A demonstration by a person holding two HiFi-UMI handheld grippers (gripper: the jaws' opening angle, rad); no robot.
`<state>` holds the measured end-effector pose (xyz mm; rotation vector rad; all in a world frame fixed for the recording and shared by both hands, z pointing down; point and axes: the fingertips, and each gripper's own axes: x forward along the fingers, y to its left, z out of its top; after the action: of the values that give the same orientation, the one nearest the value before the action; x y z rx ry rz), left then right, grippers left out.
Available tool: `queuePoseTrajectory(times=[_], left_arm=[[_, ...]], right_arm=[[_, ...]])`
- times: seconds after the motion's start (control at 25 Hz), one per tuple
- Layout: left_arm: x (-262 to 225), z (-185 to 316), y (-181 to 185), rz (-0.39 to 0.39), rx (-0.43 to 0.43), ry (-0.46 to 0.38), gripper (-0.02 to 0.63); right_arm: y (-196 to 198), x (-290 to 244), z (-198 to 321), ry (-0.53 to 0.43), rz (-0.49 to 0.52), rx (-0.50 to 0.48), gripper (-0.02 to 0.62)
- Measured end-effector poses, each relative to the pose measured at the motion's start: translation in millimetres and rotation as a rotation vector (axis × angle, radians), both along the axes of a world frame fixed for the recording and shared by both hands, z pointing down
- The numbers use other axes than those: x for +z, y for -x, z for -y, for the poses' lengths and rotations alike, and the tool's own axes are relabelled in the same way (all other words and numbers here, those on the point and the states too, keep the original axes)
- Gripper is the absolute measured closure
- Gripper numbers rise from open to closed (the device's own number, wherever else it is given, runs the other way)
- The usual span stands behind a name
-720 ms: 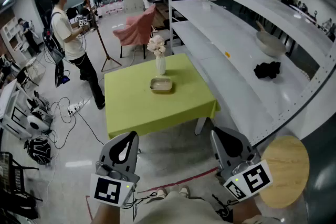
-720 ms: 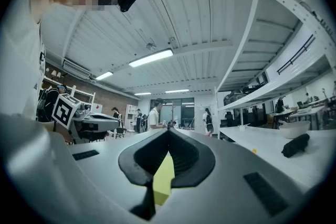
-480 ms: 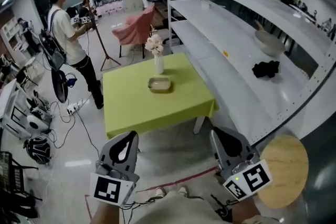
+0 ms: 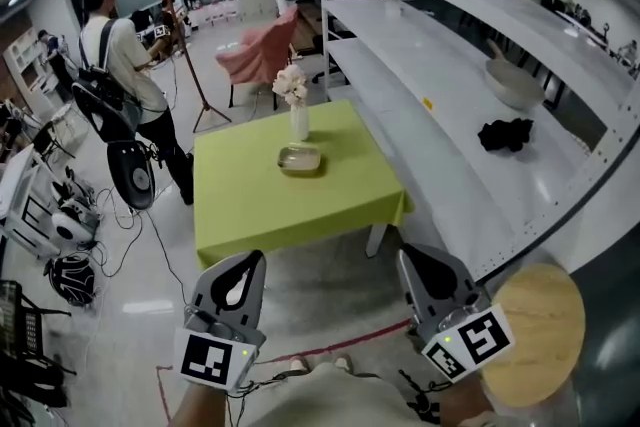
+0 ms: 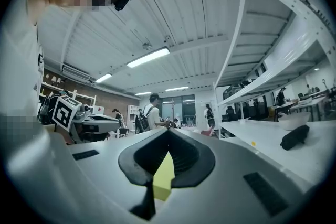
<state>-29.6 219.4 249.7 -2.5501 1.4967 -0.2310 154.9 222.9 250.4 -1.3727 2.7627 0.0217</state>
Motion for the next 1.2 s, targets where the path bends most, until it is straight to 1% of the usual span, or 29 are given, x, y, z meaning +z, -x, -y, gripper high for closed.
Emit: queuePoseTrajectory(times=[0.28,0.52,0.68,0.96,1.2], left_arm=[[-0.9,-2.5,-12.2,0.008,-0.019,-0.011,0.600],[4.8,-1.8,-20.1,0.024,-0.025,-0.010,0.600],[8.3,1.5,-23.6,0.018,-0.028,-0.020,0.600],[16.8,17.5,-22.1,0.016,-0.030,-0.013,0.600],[24.3,44.3,-13.8,0.018,-0.038,-0.005,0.600]], right_arm=[[-8.2,5.6,3.9,-0.002,-0.012,-0.027,0.589],[-18.9,12.8,8.9,-0.002,-0.024,-0.028,0.589],[-22.8,15.8,14.6,-0.007,-0.027,-0.028,0.589],[-17.6,19.7,31.7,-0.007,-0.037,-0.042,0.589],[-7.6,27.9,59.6,0.004,-0.051,-0.058,0.589]])
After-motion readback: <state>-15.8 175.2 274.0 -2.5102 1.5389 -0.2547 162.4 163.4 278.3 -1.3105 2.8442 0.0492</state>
